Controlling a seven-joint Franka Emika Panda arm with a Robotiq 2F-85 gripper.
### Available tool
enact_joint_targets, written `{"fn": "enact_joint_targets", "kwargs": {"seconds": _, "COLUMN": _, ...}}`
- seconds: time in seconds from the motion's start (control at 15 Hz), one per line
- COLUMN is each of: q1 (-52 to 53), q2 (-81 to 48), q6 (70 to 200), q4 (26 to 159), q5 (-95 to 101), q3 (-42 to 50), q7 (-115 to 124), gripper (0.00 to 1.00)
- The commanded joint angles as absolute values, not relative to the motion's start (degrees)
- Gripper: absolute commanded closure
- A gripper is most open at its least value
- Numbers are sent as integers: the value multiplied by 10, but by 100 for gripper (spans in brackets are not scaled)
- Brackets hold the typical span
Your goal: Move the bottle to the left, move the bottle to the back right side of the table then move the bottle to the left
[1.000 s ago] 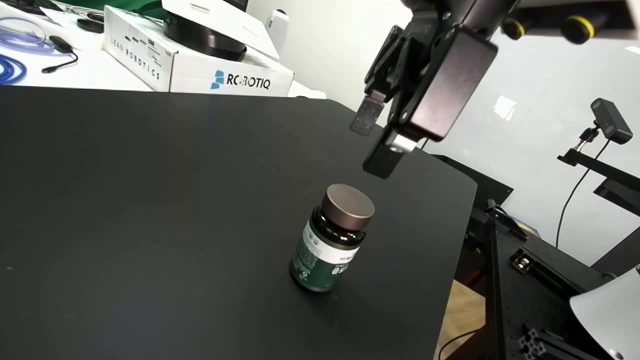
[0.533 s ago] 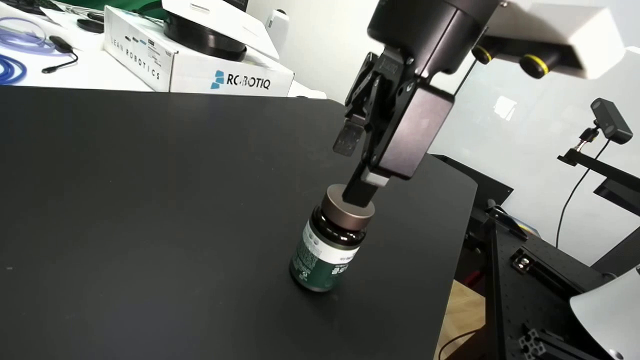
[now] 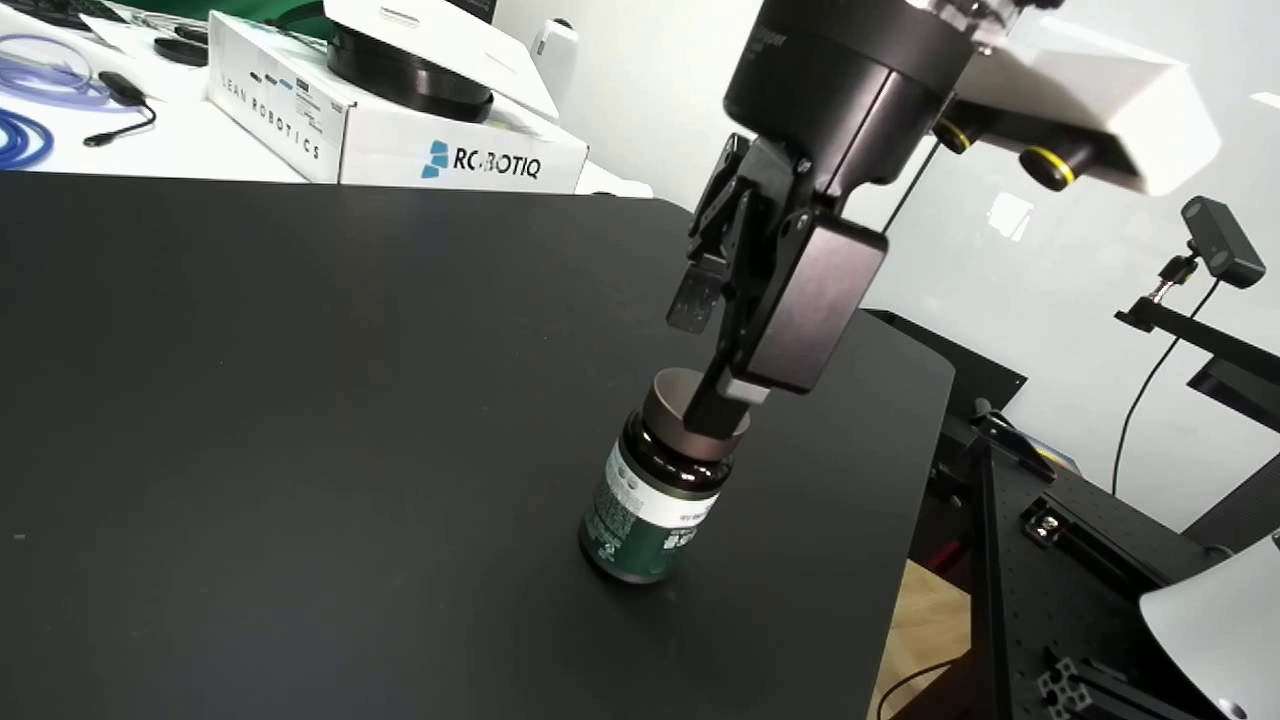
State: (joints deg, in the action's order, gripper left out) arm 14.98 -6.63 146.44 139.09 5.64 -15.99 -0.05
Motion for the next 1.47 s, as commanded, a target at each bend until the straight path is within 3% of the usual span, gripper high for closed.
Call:
{"fn": "enact_joint_targets", "kwargs": {"seconds": 0.0, "q1": 157, "q2": -73, "q6": 1456, "q4": 1384, "q5": 68, "q3": -153, "q7": 26, "gripper": 0}}
{"fn": "enact_joint_targets", "kwargs": {"seconds": 1.0, "q1": 155, "q2": -90, "q6": 1443, "q4": 1387, "q5": 65, "q3": -147, "q7": 19, "gripper": 0}}
{"fn": "enact_joint_targets", "kwargs": {"seconds": 1.07, "q1": 155, "q2": -91, "q6": 1446, "q4": 1388, "q5": 65, "q3": -146, "q7": 20, "gripper": 25}}
{"fn": "enact_joint_targets", "kwargs": {"seconds": 1.13, "q1": 155, "q2": -92, "q6": 1448, "q4": 1389, "q5": 64, "q3": -146, "q7": 20, "gripper": 27}}
{"fn": "enact_joint_targets", "kwargs": {"seconds": 1.4, "q1": 154, "q2": -91, "q6": 1456, "q4": 1393, "q5": 58, "q3": -148, "q7": 16, "gripper": 55}}
